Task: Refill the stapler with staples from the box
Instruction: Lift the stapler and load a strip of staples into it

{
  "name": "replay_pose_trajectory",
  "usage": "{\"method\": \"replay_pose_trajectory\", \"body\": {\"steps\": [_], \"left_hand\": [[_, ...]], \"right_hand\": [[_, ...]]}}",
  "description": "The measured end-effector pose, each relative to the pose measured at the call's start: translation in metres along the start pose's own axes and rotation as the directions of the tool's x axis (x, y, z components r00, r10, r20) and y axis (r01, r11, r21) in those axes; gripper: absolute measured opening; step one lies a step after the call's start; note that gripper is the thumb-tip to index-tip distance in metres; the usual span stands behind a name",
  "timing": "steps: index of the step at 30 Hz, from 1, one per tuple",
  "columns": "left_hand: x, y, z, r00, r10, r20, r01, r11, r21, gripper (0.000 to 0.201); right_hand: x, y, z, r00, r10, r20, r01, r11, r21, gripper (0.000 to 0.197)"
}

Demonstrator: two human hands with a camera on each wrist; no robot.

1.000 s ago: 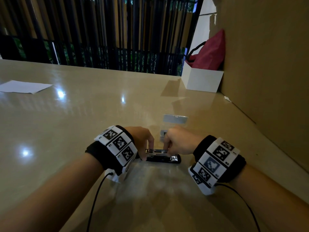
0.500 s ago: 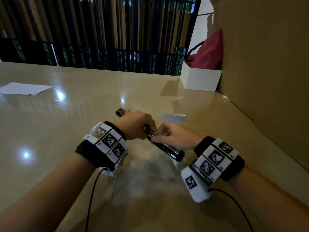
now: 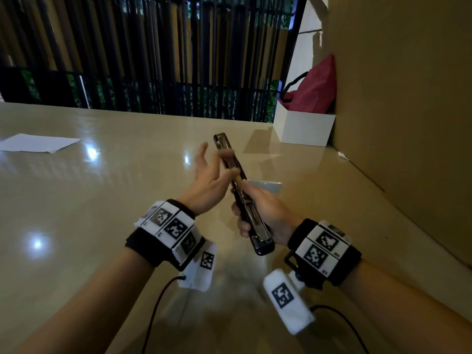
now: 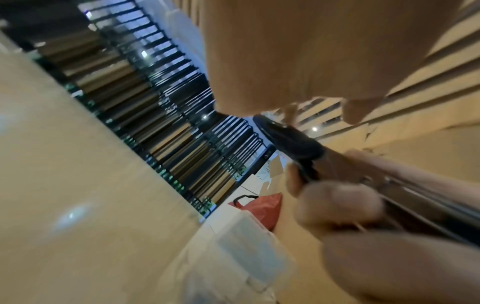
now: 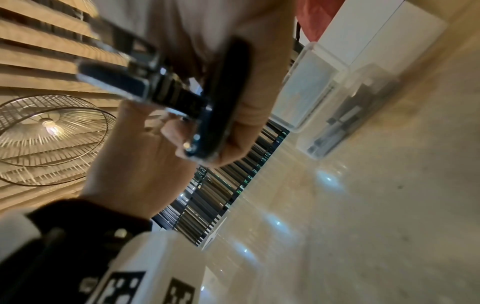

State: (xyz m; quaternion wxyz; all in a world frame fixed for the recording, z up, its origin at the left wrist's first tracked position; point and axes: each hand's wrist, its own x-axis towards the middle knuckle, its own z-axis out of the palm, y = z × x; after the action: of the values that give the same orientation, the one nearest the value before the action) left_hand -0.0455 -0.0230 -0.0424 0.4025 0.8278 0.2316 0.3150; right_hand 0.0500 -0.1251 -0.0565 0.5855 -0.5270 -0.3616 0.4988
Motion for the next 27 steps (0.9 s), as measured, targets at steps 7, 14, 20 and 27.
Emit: {"method": "replay_pose_trajectory", "body": {"steps": [7, 14, 20, 27], "left_hand": [[0.015, 0.013, 0.015, 0.963, -0.202, 0.178, 0.269, 0.689, -0.673, 0.039], [0.025, 0.010, 0.011, 0.975, -0.142, 0.173, 0.223, 0.584, -0.780, 0.041], [0.035, 0.004, 0.008, 0.971, -0.239, -0.002, 0.144, 0.590, -0.795, 0.035], [0.038, -0.006, 0.012, 0.959, -0.276, -0.071, 0.120, 0.617, -0.778, 0.035]], "right_hand": [[0.006, -0.017, 0.013, 0.991, -0.107, 0.086, 0.102, 0.993, 0.055, 0.039], [0.001, -0.046, -0.012, 0.993, -0.110, -0.052, 0.066, 0.845, -0.531, 0.028], [0.011, -0.038, -0.059, 0.962, -0.045, -0.270, -0.212, 0.503, -0.838, 0.012], [0.032, -0.022, -0.051, 0.961, -0.048, -0.273, -0.269, 0.068, -0.961, 0.016]]}}
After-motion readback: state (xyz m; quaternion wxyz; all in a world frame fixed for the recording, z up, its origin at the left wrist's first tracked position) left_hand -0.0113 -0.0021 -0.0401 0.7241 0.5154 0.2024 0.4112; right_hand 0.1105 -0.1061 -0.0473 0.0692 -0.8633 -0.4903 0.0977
